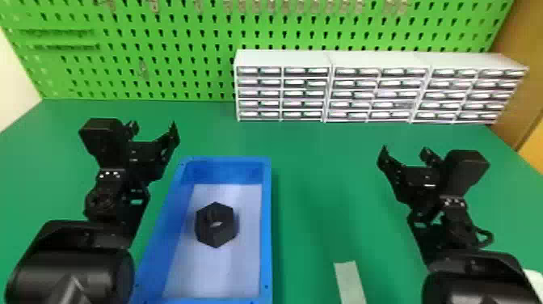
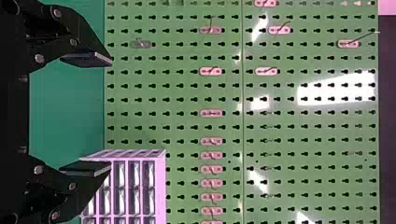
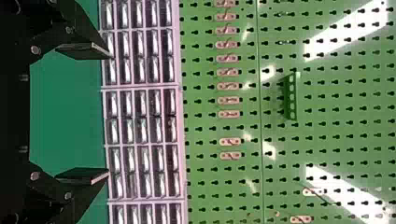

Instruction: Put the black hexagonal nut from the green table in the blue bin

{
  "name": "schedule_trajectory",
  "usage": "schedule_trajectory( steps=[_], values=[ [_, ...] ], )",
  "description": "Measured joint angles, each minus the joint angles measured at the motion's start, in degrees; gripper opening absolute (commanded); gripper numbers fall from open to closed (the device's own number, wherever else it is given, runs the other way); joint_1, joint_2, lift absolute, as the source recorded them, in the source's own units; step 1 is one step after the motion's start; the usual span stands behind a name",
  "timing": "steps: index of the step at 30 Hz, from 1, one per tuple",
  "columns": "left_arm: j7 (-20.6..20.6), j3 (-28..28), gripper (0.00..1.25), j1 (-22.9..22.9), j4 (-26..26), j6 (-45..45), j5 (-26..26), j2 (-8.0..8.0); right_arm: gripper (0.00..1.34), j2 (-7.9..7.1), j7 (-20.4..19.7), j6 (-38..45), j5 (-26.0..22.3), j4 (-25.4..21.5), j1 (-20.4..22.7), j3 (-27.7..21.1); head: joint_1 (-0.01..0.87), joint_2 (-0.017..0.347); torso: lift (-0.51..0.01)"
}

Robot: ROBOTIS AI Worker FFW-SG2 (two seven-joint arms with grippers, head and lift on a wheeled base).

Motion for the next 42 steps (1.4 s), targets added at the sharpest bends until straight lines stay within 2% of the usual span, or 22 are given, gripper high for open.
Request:
schedule_trajectory(
  steps=[42],
  values=[
    [0.0, 0.1, 0.79, 0.3, 0.0, 0.0, 0.0, 0.0, 0.96, 0.0, 0.0, 0.0, 0.2, -0.2, 0.0, -0.2, 0.686, 0.052, -0.097]
  ],
)
